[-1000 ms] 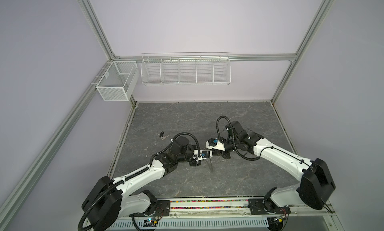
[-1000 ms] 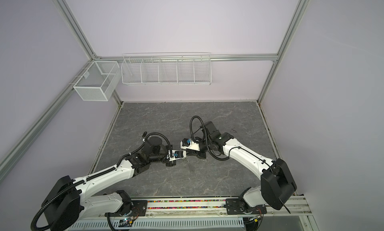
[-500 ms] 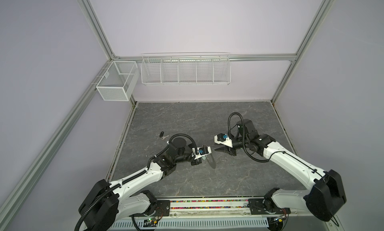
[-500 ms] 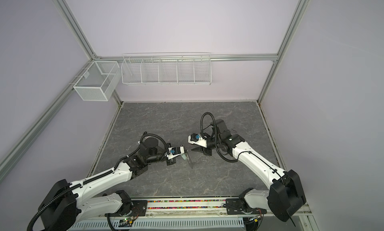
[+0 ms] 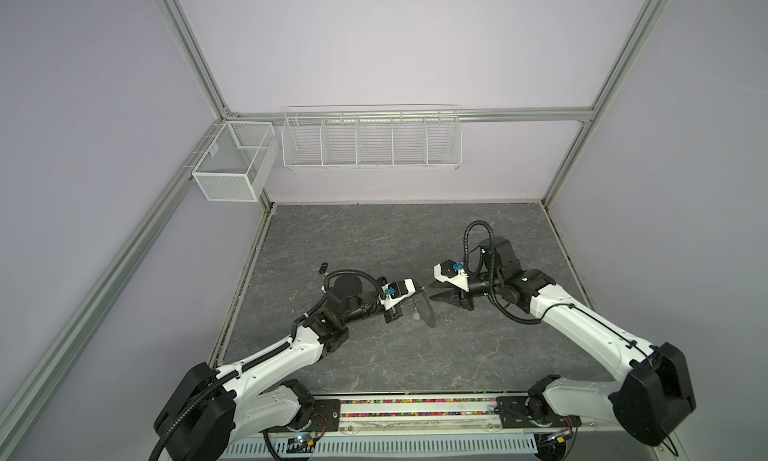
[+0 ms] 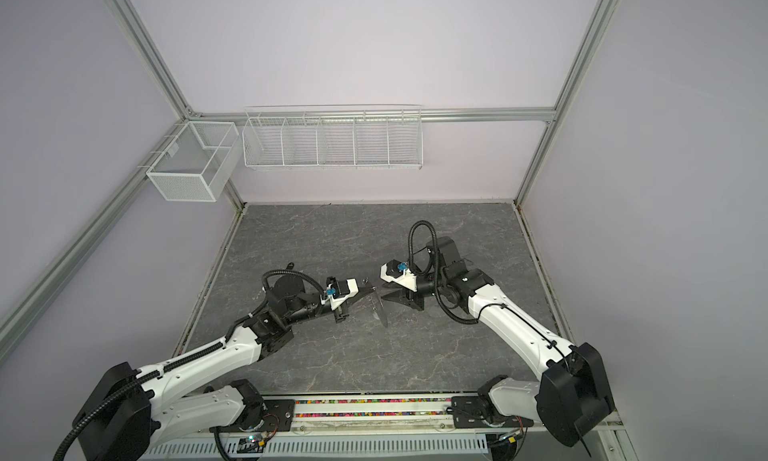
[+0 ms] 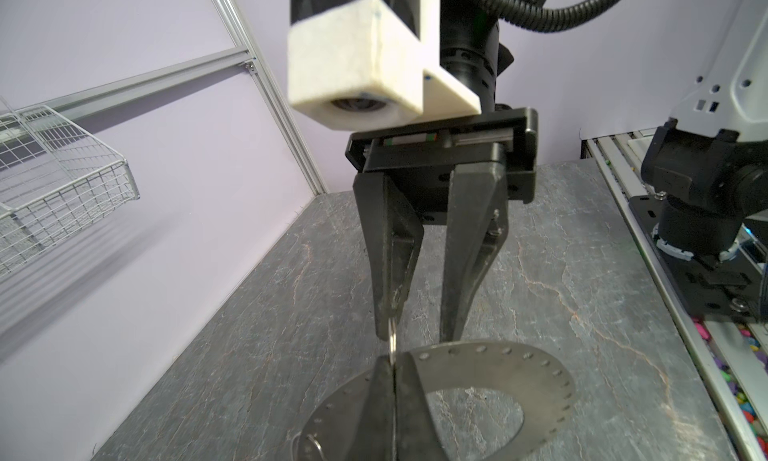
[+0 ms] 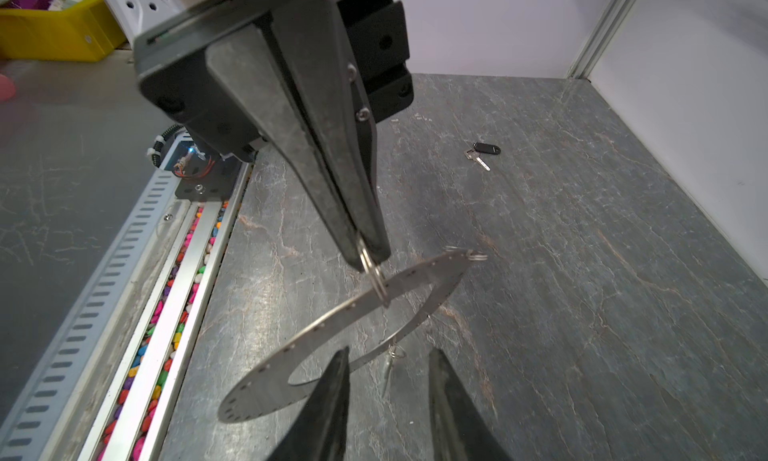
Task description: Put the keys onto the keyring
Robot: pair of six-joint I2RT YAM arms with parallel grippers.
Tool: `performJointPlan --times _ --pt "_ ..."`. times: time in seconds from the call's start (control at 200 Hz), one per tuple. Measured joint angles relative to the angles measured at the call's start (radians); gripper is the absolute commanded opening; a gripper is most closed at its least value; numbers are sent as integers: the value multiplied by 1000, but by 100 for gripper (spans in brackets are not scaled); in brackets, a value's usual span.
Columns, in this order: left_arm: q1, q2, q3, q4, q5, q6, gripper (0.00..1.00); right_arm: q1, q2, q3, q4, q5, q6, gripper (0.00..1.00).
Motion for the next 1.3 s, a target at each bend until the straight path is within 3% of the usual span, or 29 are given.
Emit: performJointPlan --times 0.4,1.075,1.299 --pt "0 37 0 85 31 -56 0 -4 -18 -7 127 -58 104 34" --pt "0 39 0 86 35 -59 0 -8 -22 -7 126 -94 98 10" --pt "0 39 0 58 31 -53 0 -8 -22 -6 85 -92 85 8"
